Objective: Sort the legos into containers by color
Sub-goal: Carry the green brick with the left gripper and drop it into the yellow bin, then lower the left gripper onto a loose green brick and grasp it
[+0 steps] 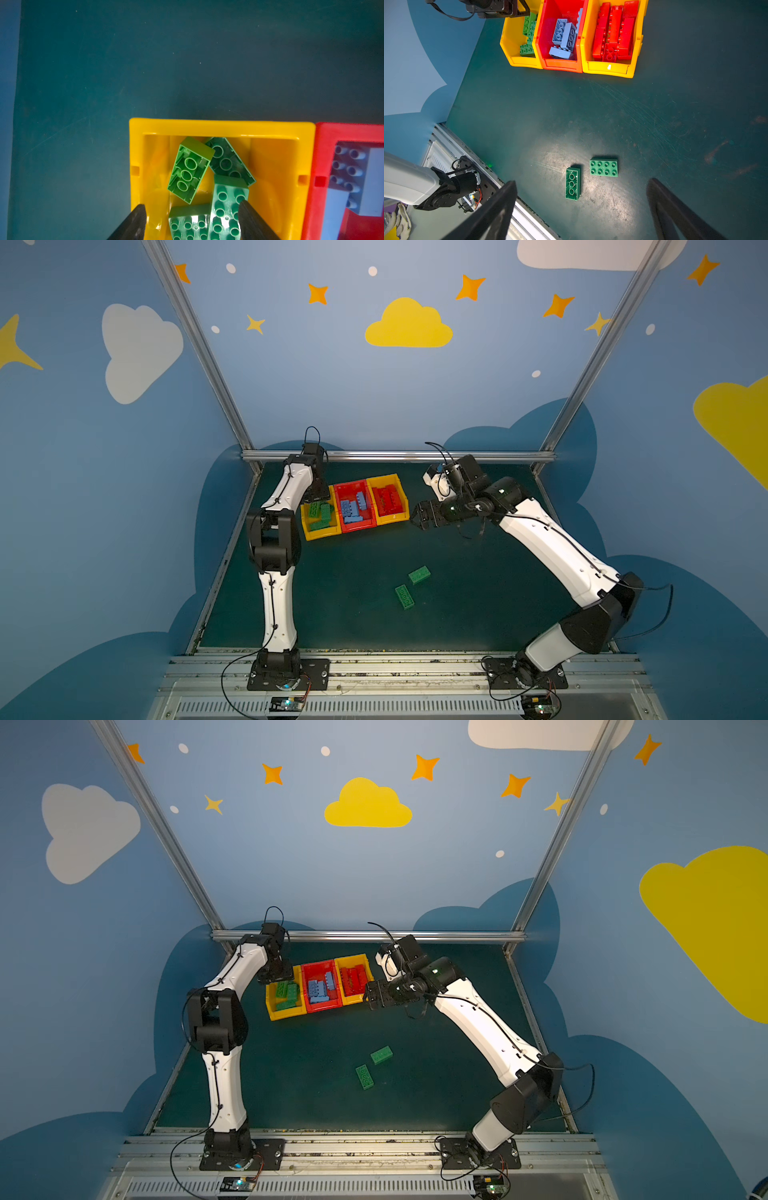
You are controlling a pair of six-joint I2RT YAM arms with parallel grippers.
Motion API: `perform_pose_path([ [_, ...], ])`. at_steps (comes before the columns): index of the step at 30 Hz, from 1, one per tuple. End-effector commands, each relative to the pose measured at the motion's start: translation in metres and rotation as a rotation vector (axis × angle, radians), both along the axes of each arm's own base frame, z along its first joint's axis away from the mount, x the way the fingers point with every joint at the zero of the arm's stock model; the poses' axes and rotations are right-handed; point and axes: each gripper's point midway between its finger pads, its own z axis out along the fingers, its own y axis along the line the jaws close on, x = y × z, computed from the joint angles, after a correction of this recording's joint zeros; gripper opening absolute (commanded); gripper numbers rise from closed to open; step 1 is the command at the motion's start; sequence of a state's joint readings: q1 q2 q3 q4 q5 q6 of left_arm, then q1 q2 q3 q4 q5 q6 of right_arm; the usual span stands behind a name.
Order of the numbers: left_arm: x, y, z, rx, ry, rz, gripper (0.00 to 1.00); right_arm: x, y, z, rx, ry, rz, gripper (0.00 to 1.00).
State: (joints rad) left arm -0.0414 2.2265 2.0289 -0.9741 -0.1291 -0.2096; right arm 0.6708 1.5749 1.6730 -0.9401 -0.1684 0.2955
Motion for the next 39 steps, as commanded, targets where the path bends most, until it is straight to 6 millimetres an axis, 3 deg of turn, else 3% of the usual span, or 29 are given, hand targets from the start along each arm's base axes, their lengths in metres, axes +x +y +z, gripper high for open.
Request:
perform_pose_path([
  [1, -0.012, -0.008, 0.031, -0.059, -0.053, 0.024, 0.70, -0.012, -0.013, 0.010, 0.015, -0.010, -0.023, 0.95],
  [7, -0.047, -0.049, 0.059, -0.171, -0.096, 0.002, 0.70, -0.036, -0.035, 0.011, 0.024, -0.018, -0.058, 0.95],
  [11, -0.095, -0.100, 0.057, -0.199, -0.070, -0.044, 0.72, -0.057, -0.056, 0.003, 0.022, -0.011, -0.098, 0.95],
  [18, -0.199, -0.191, 0.032, -0.280, -0.012, -0.047, 0.75, -0.098, -0.102, -0.014, 0.000, 0.001, -0.185, 0.95],
  [24, -0.264, -0.230, 0.010, -0.281, -0.005, 0.001, 0.76, -0.120, -0.133, -0.029, -0.031, -0.012, -0.241, 0.95],
  [29, -0.285, -0.260, -0.007, -0.266, 0.015, -0.025, 0.76, -0.130, -0.148, -0.029, -0.040, -0.010, -0.286, 0.95],
  [33, -0.287, -0.286, -0.024, -0.236, 0.061, -0.075, 0.76, -0.134, -0.154, -0.027, -0.028, -0.011, -0.317, 0.95],
  [39, -0.290, -0.306, -0.050, -0.218, 0.142, -0.134, 0.76, -0.140, -0.166, -0.022, -0.007, 0.006, -0.407, 0.95],
])
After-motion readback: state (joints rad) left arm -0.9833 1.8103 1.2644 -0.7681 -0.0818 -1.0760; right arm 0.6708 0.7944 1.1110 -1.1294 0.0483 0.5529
